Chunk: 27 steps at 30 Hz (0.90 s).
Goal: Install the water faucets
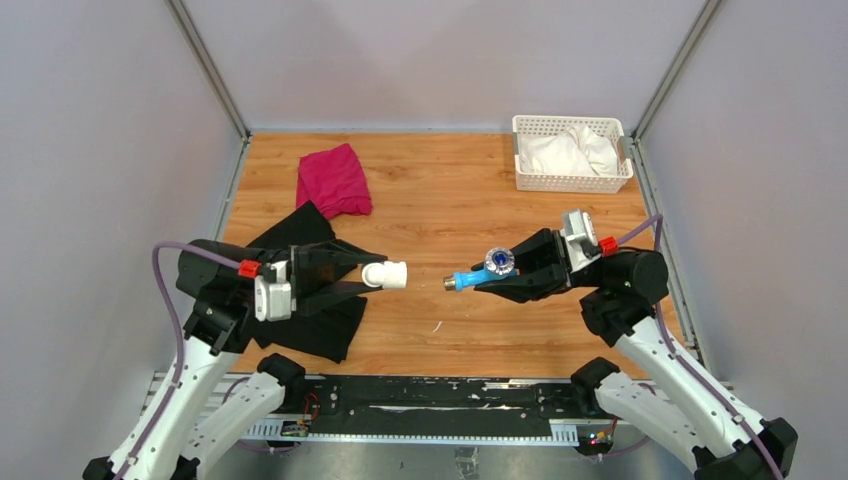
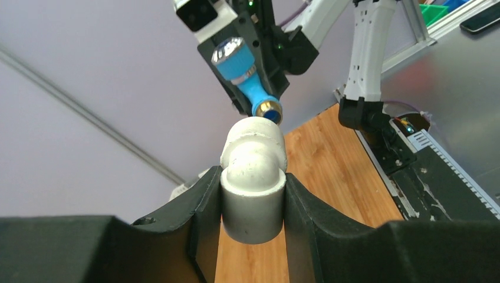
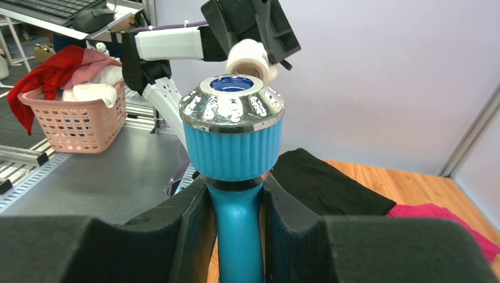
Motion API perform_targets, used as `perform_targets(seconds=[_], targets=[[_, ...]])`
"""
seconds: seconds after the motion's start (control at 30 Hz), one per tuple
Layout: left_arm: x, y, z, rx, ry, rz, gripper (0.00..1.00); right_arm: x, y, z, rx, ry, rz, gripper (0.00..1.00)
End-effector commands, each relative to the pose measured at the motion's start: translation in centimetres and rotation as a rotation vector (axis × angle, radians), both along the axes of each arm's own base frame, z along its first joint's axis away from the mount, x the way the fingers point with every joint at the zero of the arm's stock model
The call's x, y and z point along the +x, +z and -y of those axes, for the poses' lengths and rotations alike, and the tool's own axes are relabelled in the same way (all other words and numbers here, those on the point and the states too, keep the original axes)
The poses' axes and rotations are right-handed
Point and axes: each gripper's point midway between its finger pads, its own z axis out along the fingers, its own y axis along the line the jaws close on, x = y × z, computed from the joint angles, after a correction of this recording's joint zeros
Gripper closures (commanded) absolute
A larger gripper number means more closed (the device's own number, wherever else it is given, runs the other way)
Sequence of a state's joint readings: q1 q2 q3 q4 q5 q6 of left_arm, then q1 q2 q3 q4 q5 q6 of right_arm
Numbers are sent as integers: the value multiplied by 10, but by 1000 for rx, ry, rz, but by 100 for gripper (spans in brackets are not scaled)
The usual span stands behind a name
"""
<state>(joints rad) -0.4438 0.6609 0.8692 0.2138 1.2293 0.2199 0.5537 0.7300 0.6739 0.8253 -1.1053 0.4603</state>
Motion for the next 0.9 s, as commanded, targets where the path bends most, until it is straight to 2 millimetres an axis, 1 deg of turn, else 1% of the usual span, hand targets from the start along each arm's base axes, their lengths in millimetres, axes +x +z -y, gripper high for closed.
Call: perform_targets(seconds=[0.0, 0.1, 0.13, 0.27, 0.37, 0.57, 0.67, 0.77, 0.87], targets=[[-27, 28, -7, -31, -60, 101, 100, -24, 27, 4, 110, 54, 101, 100], [-31, 33, -6, -41, -66, 102, 100, -25, 36, 1, 170, 36, 112, 100], [-32, 34, -6, -44, -70, 101, 100, -28, 39, -1, 181, 44, 121, 100], [-35, 38, -5, -53, -81, 112, 100, -30, 40, -14, 144, 48, 165, 100], [-38, 43, -5, -56, -90, 115, 100, -33, 47, -18, 179, 59, 187, 100], [-41, 50, -5, -62, -94, 113, 100, -31, 47, -33, 187, 58, 199, 100], [-42, 52, -6, -65, -94, 111, 100, -30, 54, -34, 220, 36, 214, 100], [-42, 51, -6, -63, -95, 108, 100, -25, 63, -34, 256, -5, 201, 100], [-41, 51, -5, -62, -95, 108, 100, -25, 69, -33, 279, -13, 199, 100]])
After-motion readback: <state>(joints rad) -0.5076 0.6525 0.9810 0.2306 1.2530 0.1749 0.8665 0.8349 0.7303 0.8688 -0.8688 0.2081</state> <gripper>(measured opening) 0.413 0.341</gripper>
